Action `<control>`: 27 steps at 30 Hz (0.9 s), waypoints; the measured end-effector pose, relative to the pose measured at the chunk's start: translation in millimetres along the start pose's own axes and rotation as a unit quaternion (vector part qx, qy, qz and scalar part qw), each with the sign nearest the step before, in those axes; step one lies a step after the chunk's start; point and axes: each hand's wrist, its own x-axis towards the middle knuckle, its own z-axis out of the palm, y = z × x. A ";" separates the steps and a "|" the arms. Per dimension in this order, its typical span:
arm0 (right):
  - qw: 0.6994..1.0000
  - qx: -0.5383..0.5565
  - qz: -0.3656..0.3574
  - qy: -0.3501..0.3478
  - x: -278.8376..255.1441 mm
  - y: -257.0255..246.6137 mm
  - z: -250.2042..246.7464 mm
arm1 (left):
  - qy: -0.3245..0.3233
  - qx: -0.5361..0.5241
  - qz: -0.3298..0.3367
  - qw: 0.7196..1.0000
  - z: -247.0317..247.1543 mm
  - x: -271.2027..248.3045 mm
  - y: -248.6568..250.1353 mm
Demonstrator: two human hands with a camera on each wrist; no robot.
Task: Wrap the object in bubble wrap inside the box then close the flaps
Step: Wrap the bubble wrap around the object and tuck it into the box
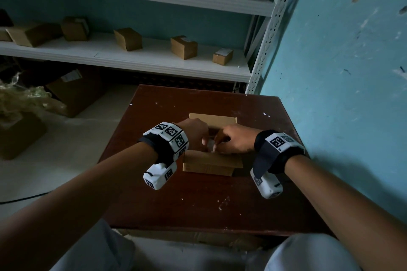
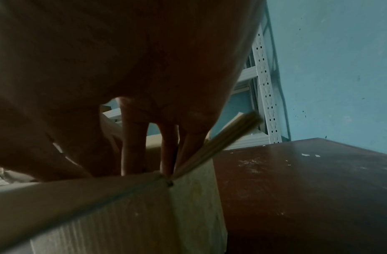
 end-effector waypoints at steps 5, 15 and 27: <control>0.998 -0.035 0.008 0.043 6.7 -1.3 5.6 | 0.034 0.044 0.009 0.998 -0.2 1.4 1.5; 0.988 -0.128 -0.033 0.081 19.7 2.3 15.9 | 0.049 0.055 0.032 0.997 2.1 12.0 1.6; 0.981 -0.175 -0.053 0.070 26.8 -3.9 16.3 | 0.066 0.042 0.021 0.997 8.8 18.2 -1.2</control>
